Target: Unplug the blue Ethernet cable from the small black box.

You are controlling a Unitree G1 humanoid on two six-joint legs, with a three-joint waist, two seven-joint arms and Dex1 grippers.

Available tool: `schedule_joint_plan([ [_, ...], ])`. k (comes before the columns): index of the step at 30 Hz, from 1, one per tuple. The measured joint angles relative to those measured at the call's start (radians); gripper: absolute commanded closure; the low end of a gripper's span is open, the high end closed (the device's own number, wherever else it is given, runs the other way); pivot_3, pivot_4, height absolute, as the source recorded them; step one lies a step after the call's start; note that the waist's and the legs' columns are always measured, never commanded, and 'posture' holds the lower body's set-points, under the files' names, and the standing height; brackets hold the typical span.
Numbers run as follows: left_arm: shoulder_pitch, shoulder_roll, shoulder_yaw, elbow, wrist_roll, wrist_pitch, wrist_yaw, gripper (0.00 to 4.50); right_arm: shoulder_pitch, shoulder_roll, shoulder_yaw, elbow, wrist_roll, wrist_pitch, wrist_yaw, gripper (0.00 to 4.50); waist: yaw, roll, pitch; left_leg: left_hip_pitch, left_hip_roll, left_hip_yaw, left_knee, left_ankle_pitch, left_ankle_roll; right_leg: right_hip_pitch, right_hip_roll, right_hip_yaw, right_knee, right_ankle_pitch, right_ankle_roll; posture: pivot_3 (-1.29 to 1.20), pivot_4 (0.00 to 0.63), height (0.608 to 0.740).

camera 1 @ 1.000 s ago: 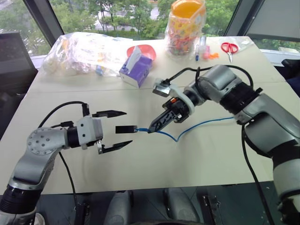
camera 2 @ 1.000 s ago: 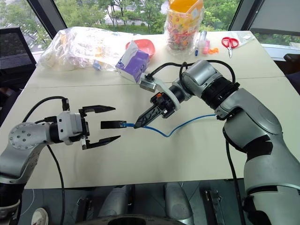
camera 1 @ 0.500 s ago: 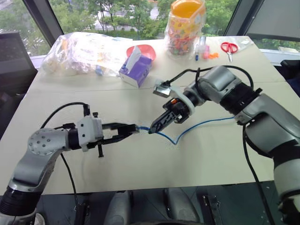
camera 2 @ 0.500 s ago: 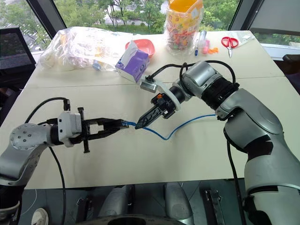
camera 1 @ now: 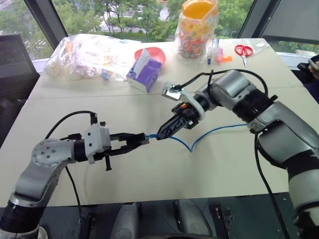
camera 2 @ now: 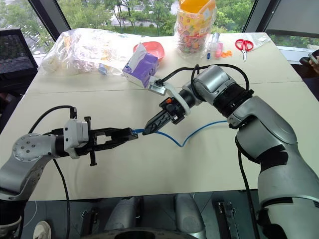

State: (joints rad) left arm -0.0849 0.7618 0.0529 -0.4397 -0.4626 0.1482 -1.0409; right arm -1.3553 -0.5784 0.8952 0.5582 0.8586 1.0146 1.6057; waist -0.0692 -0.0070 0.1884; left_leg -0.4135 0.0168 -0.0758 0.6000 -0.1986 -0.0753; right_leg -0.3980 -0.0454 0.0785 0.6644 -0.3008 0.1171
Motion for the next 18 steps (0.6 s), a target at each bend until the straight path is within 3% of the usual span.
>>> schedule_joint_plan([
  [4, 0.001, -0.008, 0.001, 0.0, -0.022, 0.049, 0.018, 4.01, 0.0, 0.008, -0.017, 0.041, -0.06, -0.052, 0.0, 0.03, 0.0, 0.0, 0.0, 0.0, 0.0, 0.0, 0.0, 0.0, 0.0, 0.0, 0.0, 0.0, 0.0, 0.0, 0.0, 0.0, 0.15, 0.74],
  [10, 0.026, 0.048, 0.002, -0.008, -0.094, 0.198, 0.001, 4.01, 0.009, 0.0, -0.12, 0.095, -0.255, -0.298, -0.001, 0.03, 0.0, 0.0, 0.001, -0.001, 0.0, 0.0, 0.0, 0.0, 0.0, -0.001, 0.0, 0.0, 0.0, 0.0, 0.0, 0.0, 0.15, 0.74],
  [15, -0.023, 0.049, 0.002, 0.015, -0.116, 0.252, 0.003, 4.01, 0.112, 0.004, -0.394, 0.001, -0.288, -0.422, -0.081, 0.03, 0.003, -0.001, 0.001, -0.001, 0.0, -0.001, 0.001, 0.0, 0.0, 0.001, 0.0, -0.001, 0.0, 0.0, 0.0, 0.0, 0.15, 0.74],
  [18, -0.082, 0.031, 0.0, 0.056, -0.116, 0.259, 0.007, 4.01, 0.219, 0.025, -0.495, -0.098, -0.305, -0.475, -0.167, 0.03, 0.002, -0.001, 0.001, -0.001, 0.0, -0.001, 0.002, 0.0, 0.0, 0.001, 0.0, -0.001, 0.0, 0.0, 0.0, 0.0, 0.15, 0.74],
])
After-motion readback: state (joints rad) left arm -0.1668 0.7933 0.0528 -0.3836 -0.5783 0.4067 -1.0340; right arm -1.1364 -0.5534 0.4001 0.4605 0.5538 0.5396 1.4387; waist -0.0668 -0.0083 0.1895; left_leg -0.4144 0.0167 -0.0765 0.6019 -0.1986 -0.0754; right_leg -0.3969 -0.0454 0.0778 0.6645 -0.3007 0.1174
